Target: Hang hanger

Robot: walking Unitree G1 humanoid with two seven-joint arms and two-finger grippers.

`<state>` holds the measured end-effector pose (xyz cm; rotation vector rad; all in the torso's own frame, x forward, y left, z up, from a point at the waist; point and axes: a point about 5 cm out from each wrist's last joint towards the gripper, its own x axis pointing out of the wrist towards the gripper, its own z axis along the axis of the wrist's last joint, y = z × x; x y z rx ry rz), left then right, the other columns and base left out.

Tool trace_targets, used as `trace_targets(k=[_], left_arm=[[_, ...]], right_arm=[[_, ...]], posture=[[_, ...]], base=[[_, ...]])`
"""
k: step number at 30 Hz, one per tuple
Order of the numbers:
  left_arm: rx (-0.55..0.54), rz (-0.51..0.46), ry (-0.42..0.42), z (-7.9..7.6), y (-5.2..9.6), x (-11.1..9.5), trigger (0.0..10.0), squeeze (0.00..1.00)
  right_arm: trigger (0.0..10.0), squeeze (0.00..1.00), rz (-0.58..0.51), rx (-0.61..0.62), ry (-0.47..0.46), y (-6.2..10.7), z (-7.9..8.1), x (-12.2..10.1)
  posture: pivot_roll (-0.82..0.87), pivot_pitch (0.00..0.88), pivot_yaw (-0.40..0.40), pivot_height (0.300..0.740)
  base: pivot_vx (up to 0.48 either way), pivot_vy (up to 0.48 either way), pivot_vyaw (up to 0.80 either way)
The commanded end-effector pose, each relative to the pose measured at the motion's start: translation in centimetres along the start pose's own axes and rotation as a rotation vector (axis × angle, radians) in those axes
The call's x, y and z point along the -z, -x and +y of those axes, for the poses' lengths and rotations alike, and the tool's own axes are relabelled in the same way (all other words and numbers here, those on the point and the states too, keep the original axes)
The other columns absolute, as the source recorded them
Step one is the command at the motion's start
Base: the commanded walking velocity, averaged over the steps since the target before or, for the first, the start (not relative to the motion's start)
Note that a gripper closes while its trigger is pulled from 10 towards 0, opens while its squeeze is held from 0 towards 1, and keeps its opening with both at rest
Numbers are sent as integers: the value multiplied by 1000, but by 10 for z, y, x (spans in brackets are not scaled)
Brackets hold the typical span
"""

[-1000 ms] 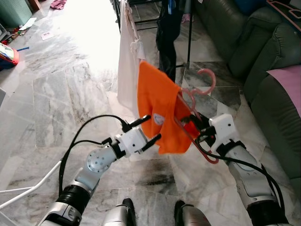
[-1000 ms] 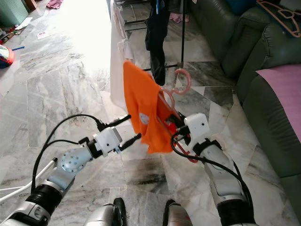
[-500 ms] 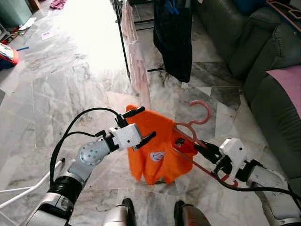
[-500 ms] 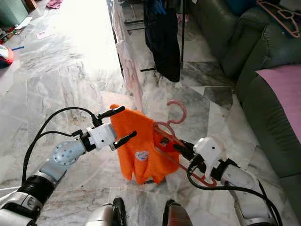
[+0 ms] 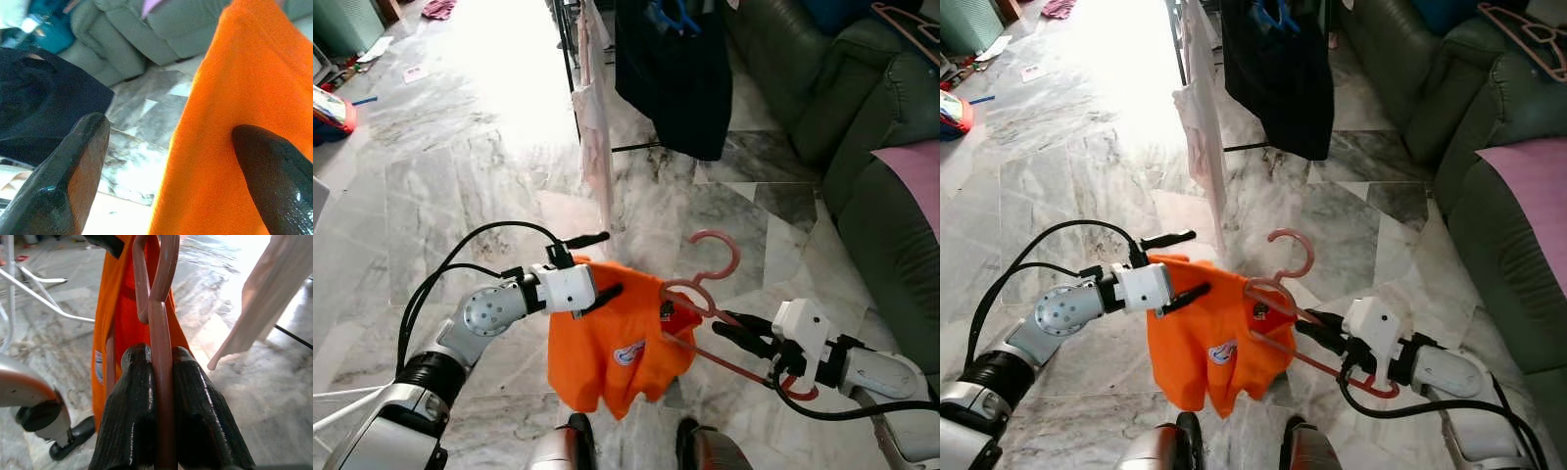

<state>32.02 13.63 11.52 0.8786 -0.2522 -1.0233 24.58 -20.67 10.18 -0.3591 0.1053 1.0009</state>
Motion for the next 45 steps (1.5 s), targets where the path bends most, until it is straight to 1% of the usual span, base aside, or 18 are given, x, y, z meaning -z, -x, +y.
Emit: trace_targets(k=[1,8,9,10,12,13,14,15,16,17,19,20,23,27,29,34,39,45], left_arm=[[66,20,-4,-6,4,5,10000,0],[151,61,27,-5,7,12,10000,0],[154,64,32,-4,7,13,7412,0],[163,75,31,-1,7,13,4118,0],[163,82,38,2,7,14,4118,0],[160,81,43,4,7,14,4588,0],[158,83,41,5,7,14,8863,0],[157,84,38,6,6,14,8863,0],[156,84,38,6,6,13,10000,0],[159,80,46,7,5,13,10000,0],[160,79,48,7,5,13,10000,0],[168,76,49,7,5,13,10000,0],[212,85,65,1,5,15,10000,0],[237,97,69,-3,7,17,10000,0],[232,96,70,-1,6,17,10000,0],[230,93,77,1,3,15,10000,0],[238,104,95,-5,-2,16,10000,0],[210,102,122,-11,-16,13,10000,0]], right_arm=[[10000,0,-34,-43,10,-1,4,-8],[10000,0,-5,-73,44,3,5,-9],[10000,0,3,-73,57,4,5,-8],[10000,0,24,-53,105,5,1,-8],[10000,0,34,-37,134,6,-2,-8],[10000,0,33,-15,157,5,-5,-9],[10000,0,32,7,179,5,-9,-10],[10000,0,31,22,193,4,-11,-11],[10000,0,30,37,213,4,-14,-12],[10000,0,32,62,256,3,-19,-15],[10000,0,33,70,271,3,-21,-16],[10000,0,32,88,301,2,-24,-17],[10000,0,34,121,365,2,-33,-22],[10000,0,54,105,411,3,-35,-22],[10000,0,71,76,459,2,-35,-21],[10000,0,82,67,522,2,-37,-20],[10000,0,47,74,558,-3,-40,-27],[10000,0,19,20,563,-11,-31,-30]], posture=[[-90,247,88,740],[-96,249,98,740],[-95,249,100,740],[-95,250,102,740],[-95,250,103,740],[-96,250,105,740],[-95,251,107,740],[-95,251,107,740],[-95,252,110,740],[-94,253,112,740],[-94,253,112,740],[-94,254,115,740],[-92,257,117,740],[-92,263,123,740],[-93,265,127,740],[-95,267,131,740],[-99,265,135,740],[-108,261,129,740]], base=[[0,0,0],[0,0,0],[0,0,0],[0,0,0],[0,0,0],[0,0,0],[0,0,0],[0,0,0],[0,0,0],[0,0,0],[0,0,0],[0,0,0],[0,0,0],[0,0,0],[0,0,0],[0,0,0],[0,0,0],[0,0,0]])
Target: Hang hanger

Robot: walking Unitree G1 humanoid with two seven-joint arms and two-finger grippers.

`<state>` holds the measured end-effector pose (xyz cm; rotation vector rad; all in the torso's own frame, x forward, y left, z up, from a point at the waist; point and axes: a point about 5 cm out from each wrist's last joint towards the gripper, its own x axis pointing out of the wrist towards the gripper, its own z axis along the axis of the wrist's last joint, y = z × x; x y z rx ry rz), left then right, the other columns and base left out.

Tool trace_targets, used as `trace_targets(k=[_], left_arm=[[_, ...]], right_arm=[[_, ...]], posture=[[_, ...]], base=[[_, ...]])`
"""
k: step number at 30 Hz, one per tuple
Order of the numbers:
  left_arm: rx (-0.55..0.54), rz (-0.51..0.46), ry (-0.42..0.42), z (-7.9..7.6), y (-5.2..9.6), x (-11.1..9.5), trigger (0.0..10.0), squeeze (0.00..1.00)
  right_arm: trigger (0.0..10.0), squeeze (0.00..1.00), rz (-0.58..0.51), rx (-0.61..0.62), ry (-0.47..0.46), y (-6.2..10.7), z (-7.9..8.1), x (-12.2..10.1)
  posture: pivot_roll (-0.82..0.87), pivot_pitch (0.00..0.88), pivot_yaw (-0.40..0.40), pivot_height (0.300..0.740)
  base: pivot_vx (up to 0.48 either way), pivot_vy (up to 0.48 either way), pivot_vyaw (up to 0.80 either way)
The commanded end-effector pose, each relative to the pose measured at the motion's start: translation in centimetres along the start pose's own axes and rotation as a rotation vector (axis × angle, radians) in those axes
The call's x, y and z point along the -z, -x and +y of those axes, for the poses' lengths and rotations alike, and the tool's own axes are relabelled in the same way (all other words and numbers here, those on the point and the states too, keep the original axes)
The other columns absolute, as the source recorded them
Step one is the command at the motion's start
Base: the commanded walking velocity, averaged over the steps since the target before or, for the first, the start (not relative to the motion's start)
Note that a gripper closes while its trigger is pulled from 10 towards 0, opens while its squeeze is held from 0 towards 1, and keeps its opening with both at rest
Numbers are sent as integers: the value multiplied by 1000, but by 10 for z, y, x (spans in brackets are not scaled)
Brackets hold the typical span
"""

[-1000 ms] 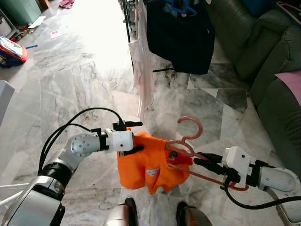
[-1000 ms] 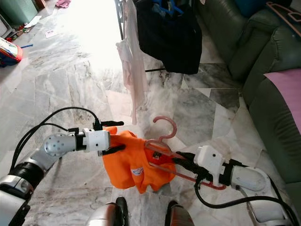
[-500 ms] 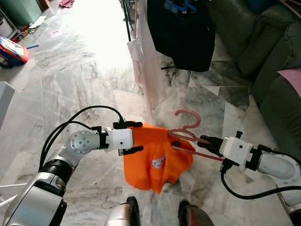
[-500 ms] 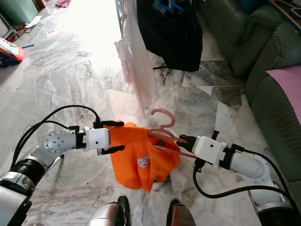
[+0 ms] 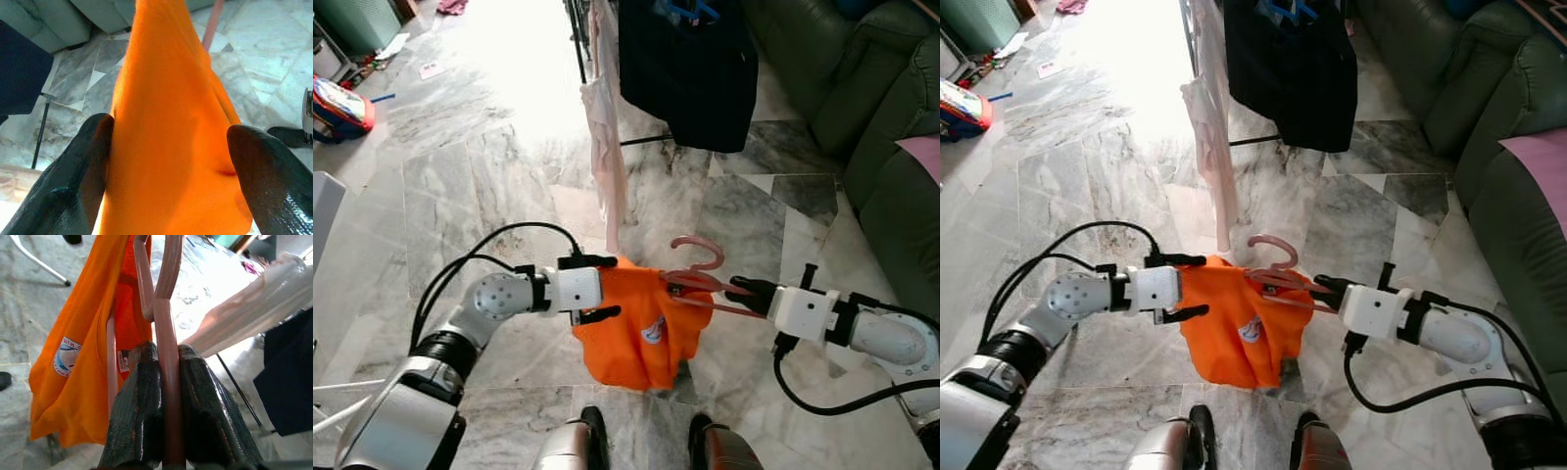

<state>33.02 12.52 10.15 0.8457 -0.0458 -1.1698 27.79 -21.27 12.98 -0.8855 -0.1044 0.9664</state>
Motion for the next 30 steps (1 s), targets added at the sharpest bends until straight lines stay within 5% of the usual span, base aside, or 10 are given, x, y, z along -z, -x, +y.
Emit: trace_targets(k=[1,6,7,8,9,19,30], left_arm=[[21,25,10,-5,-3,3,10000,0],[24,26,15,-4,-5,2,10000,0],[27,32,22,-3,-5,3,4627,0],[27,34,23,-3,-5,3,4627,0],[28,37,23,-1,-4,3,39,0],[47,66,30,7,1,5,0,0],[119,106,56,-5,2,12,0,0]], right_arm=[[10000,0,-65,-14,38,-6,2,-11],[10000,0,-59,-26,54,-6,3,-10],[10000,0,-52,-31,63,-4,3,-9],[10000,0,-50,-33,64,-4,3,-9],[10000,0,-45,-35,72,-3,3,-8],[10000,0,-2,-42,148,1,0,-2],[10000,0,-20,22,146,-3,-4,-4]], posture=[[-108,261,129,740],[-108,261,129,740],[-108,261,129,740],[-108,261,129,740],[-108,261,129,740],[-117,256,131,740],[-116,257,133,740]], base=[[0,0,0],[0,0,0],[0,0,0],[0,0,0],[0,0,0],[0,0,0],[0,0,0]])
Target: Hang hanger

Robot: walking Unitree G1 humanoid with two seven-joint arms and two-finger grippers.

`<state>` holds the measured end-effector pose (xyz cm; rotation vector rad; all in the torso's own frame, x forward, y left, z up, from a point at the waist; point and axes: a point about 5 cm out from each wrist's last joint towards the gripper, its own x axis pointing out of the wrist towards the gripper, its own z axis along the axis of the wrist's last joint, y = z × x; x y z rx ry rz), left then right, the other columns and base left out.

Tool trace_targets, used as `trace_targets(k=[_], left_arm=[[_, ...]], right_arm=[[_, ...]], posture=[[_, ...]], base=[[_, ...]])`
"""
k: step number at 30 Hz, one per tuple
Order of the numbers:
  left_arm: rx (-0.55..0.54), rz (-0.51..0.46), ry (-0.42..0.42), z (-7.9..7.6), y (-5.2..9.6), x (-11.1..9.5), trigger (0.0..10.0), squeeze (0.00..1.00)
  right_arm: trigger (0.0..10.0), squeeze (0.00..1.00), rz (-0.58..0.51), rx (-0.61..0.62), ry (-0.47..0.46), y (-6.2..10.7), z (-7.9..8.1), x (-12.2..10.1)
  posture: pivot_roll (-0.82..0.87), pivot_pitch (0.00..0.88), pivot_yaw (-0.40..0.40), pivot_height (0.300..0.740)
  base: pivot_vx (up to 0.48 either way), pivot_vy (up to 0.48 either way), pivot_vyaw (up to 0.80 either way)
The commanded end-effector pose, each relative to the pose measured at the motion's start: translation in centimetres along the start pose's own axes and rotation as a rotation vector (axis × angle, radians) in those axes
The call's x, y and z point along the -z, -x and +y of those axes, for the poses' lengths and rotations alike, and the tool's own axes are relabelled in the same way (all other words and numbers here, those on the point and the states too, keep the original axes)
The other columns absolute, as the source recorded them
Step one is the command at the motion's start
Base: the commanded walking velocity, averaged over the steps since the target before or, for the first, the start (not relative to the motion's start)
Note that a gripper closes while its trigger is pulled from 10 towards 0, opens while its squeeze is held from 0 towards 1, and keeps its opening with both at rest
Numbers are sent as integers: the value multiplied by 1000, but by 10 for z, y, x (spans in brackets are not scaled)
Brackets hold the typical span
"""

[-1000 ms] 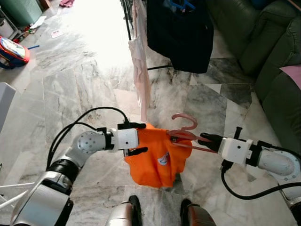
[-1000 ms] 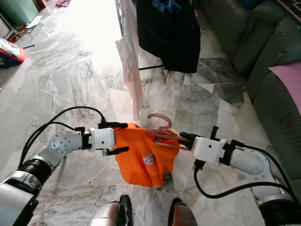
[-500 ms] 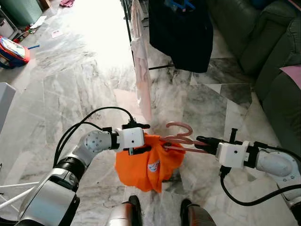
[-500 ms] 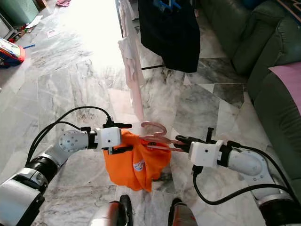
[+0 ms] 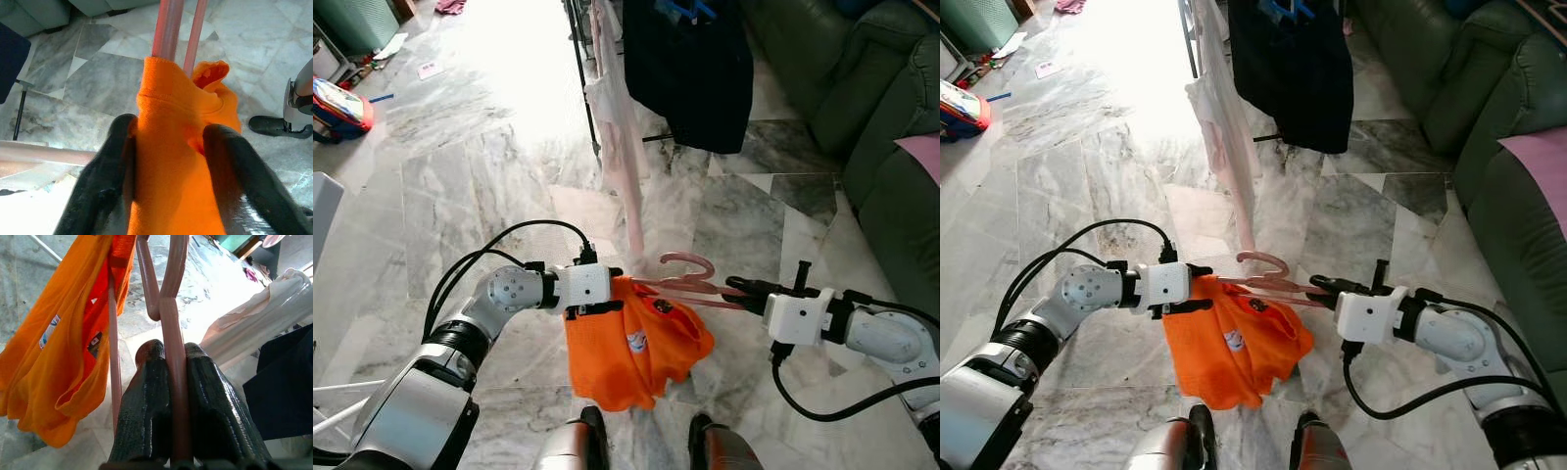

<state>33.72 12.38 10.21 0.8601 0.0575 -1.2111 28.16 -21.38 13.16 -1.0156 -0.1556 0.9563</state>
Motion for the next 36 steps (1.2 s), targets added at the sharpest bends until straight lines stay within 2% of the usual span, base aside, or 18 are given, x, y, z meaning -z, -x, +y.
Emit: trace_targets(k=[1,17,30,31,32,33,36], left_arm=[[45,44,24,-11,4,11,0,0],[69,60,36,-12,5,13,0,0],[132,86,75,-19,7,20,0,0],[138,90,78,-20,7,20,0,0],[142,94,82,-21,8,21,0,0],[141,97,82,-21,8,22,0,0],[137,101,82,-21,9,22,0,0]], right_arm=[[10000,0,-38,23,12,-3,-1,-5],[10000,0,-40,35,10,-4,1,-4],[10000,0,-39,57,12,-6,-1,-4],[10000,43,-36,55,7,-6,-1,-4],[10000,784,-34,54,0,-6,-2,-3],[10000,1000,-33,48,-17,-6,-2,-3],[10000,1000,-34,37,-39,-6,-1,-2]], posture=[[-116,257,133,740],[-116,259,138,740],[-114,257,139,740],[-114,257,139,740],[-114,257,139,740],[-114,257,139,740],[-114,255,139,740]], base=[[0,0,0],[0,0,0],[0,0,0],[0,0,0],[0,0,0],[0,0,0],[0,0,0]])
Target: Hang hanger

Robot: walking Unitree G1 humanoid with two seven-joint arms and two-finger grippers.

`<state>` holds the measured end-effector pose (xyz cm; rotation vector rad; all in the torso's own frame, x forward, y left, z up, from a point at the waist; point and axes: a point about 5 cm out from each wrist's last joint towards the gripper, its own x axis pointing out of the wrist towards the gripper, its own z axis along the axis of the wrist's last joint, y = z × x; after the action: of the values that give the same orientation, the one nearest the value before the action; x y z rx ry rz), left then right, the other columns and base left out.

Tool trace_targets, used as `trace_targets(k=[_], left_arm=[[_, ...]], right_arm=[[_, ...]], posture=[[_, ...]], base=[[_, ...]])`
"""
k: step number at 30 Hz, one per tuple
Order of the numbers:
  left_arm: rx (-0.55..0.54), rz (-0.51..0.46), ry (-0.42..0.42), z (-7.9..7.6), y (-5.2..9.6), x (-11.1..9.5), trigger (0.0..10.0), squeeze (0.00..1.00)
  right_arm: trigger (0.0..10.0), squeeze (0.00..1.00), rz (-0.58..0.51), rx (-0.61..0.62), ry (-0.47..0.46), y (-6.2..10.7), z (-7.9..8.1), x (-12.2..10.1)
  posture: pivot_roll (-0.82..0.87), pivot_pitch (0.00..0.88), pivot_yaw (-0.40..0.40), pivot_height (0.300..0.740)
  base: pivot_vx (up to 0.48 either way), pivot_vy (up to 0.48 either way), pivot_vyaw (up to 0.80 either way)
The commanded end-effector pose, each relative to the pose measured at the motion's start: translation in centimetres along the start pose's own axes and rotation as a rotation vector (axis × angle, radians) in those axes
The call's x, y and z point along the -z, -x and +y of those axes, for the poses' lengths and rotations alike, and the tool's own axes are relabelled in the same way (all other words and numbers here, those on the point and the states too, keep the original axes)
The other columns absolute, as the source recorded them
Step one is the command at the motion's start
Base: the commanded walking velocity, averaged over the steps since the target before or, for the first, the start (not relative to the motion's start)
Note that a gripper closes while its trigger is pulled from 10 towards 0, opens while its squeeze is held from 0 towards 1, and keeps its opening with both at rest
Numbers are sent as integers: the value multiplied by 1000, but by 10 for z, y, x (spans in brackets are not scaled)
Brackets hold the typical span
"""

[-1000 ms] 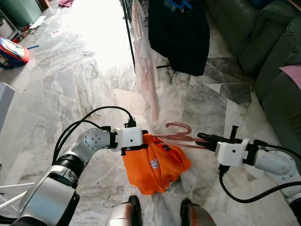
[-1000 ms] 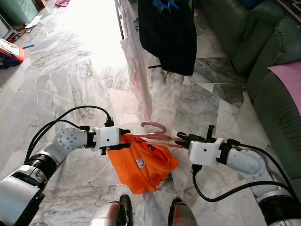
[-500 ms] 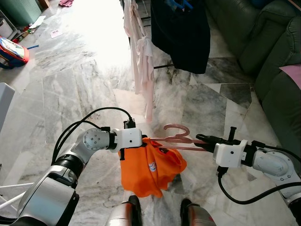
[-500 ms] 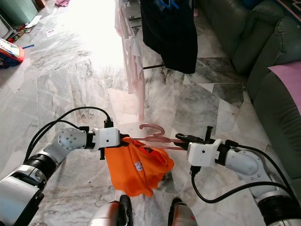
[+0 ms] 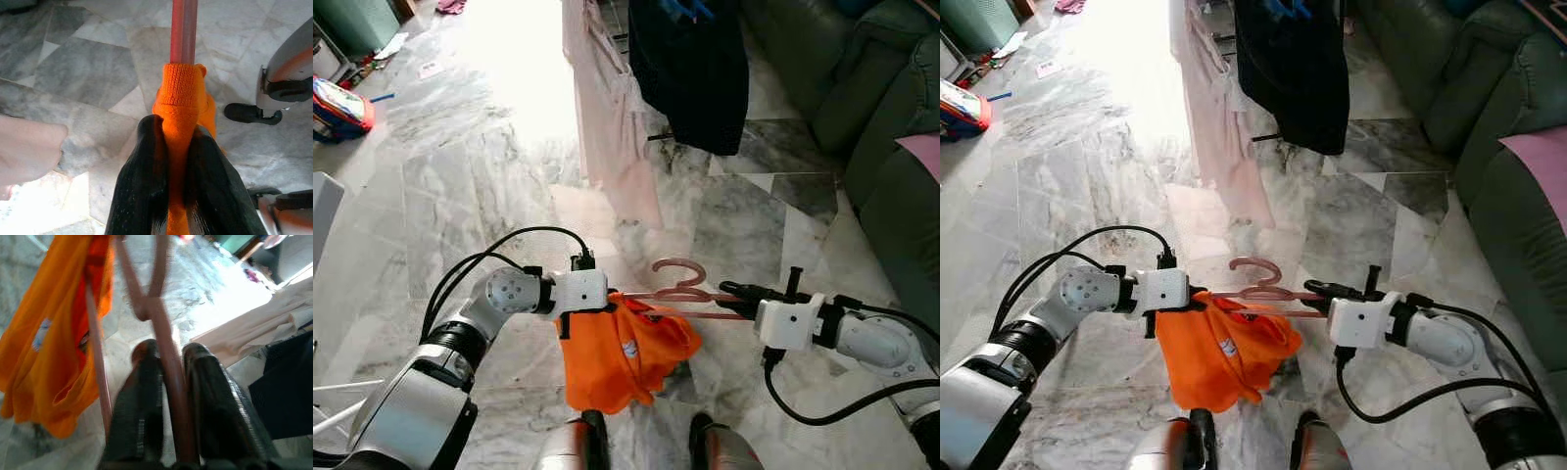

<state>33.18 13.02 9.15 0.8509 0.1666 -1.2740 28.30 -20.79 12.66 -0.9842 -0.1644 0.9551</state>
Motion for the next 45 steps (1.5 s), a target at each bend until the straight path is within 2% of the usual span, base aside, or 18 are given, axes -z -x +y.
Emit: trace_targets(k=[1,8,13,15,17,19,20,27,30,31,32,35,39,40,41,43,44,45], left_arm=[[41,54,36,-11,5,14,0,0],[-22,101,54,-5,9,19,0,0],[-67,164,69,-2,18,29,0,0],[-67,164,69,-2,18,29,0,0],[-120,201,85,1,25,35,0,0],[-120,201,85,1,25,35,0,0],[-159,221,102,2,30,40,0,0],[-199,239,125,3,33,44,0,0],[-273,260,154,7,37,47,0,0],[-273,260,154,7,37,47,0,0],[-395,225,236,14,42,48,0,0],[-470,160,293,20,44,44,0,0],[-511,105,307,25,45,39,0,0],[-540,62,317,29,46,35,0,0],[-557,31,327,31,46,32,0,0],[-566,-1,324,33,46,29,0,0],[-570,-36,318,34,45,24,0,0],[-570,-36,318,34,45,24,0,0]], right_arm=[[10000,1000,-16,25,-15,0,-5,-2],[10000,1000,20,-87,-112,7,-3,1],[10000,1000,33,-59,-146,13,-15,1],[10000,1000,33,-59,-146,13,-15,1],[10000,1000,22,16,-177,18,-29,-2],[10000,1000,22,16,-177,18,-29,-2],[10000,1000,-4,89,-208,21,-37,-8],[10000,1000,1,149,-249,24,-35,-8],[10000,1000,4,261,-294,25,-38,-5],[10000,1000,4,261,-294,25,-38,-5],[10000,0,-5,393,-405,19,-32,-4],[10000,0,39,494,-531,11,-17,3],[10000,0,65,575,-682,-1,-1,8],[10000,0,56,668,-852,-7,5,13],[10000,0,80,743,-941,-11,9,20],[10000,0,132,820,-986,-14,12,26],[10000,0,188,907,-1022,-15,16,31],[10000,0,188,907,-1022,-15,16,31]], posture=[[-114,255,139,740],[-118,250,132,740],[-114,248,129,740],[-114,248,129,740],[-111,248,130,740],[-111,248,130,740],[-112,247,131,740],[-119,242,128,740],[-120,242,126,740],[-120,242,126,740],[-118,245,116,740],[-110,248,114,740],[-102,252,113,740],[-96,257,114,740],[-96,257,114,740],[-86,261,112,740],[-83,262,111,740],[-83,262,111,740]], base=[[0,0,0],[0,0,0],[0,0,0],[0,0,0],[0,0,0],[0,0,0],[0,0,0],[0,0,0],[0,0,0],[0,0,0],[0,0,0],[0,0,0],[0,0,0],[0,0,0],[0,0,0],[0,0,0],[0,0,0],[0,0,0]])
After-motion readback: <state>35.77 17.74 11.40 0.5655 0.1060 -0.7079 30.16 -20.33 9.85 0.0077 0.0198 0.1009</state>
